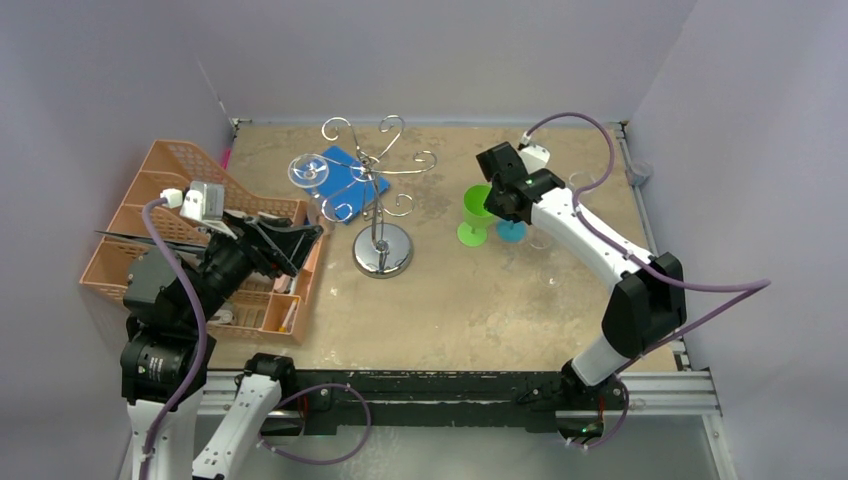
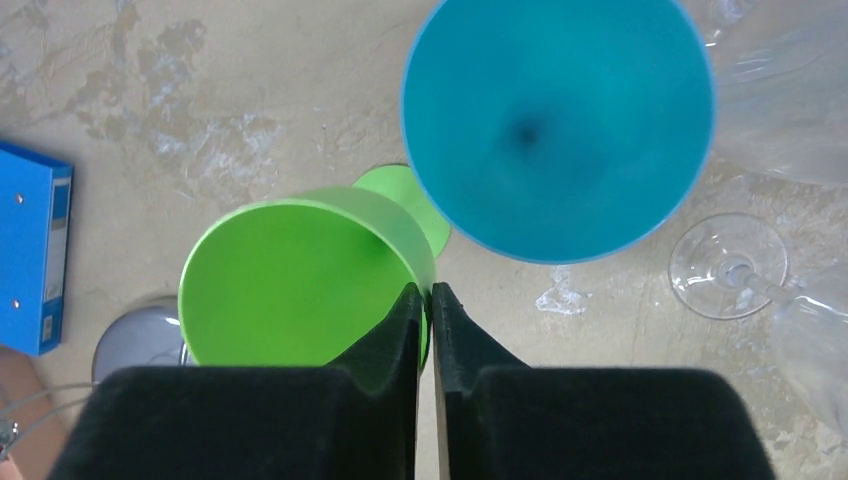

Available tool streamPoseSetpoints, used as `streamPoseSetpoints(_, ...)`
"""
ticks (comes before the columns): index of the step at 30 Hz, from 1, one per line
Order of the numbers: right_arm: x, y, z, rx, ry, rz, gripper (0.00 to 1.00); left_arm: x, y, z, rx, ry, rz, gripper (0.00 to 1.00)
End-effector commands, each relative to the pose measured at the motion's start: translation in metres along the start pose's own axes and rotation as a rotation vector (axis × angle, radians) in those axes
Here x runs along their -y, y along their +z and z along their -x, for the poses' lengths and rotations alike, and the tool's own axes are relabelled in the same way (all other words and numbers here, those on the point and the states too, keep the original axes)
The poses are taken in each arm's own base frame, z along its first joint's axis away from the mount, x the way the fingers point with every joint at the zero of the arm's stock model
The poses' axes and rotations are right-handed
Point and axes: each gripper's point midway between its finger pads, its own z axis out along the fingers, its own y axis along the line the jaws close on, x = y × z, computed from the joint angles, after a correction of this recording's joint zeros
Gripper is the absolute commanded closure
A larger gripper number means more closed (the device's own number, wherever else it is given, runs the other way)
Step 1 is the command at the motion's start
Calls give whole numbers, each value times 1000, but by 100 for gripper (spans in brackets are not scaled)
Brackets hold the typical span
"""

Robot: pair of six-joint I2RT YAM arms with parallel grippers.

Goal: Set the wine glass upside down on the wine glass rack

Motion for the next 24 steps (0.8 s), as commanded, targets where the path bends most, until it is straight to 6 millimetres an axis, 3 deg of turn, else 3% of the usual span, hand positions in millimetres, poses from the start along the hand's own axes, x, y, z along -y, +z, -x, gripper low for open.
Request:
streamPoseSetpoints(1,-9,-13,-4,-49,-24,56,96,3,-5,11,25,-28,24,30)
streamPoseSetpoints(6,-6,-21,-11,-75,-60,97,100,10,-7,12,17,-75,5,30)
streamPoseSetpoints(13,-2,-50,-6,-2,-85,260,100,59,-5,30,-32,-91,-227,30)
streamPoseSetpoints(17,-2,-77,15,116,-82,368,100,76,-2,51,-19,-162,-273,30)
streamPoseSetpoints(22,3,-114,44,273,-91,470,100,101,15,74,-42,-296,-421,31)
streamPoseSetpoints(24,7,-127,56,337,-87,492,100,102,23,84,-26,-341,-428,32)
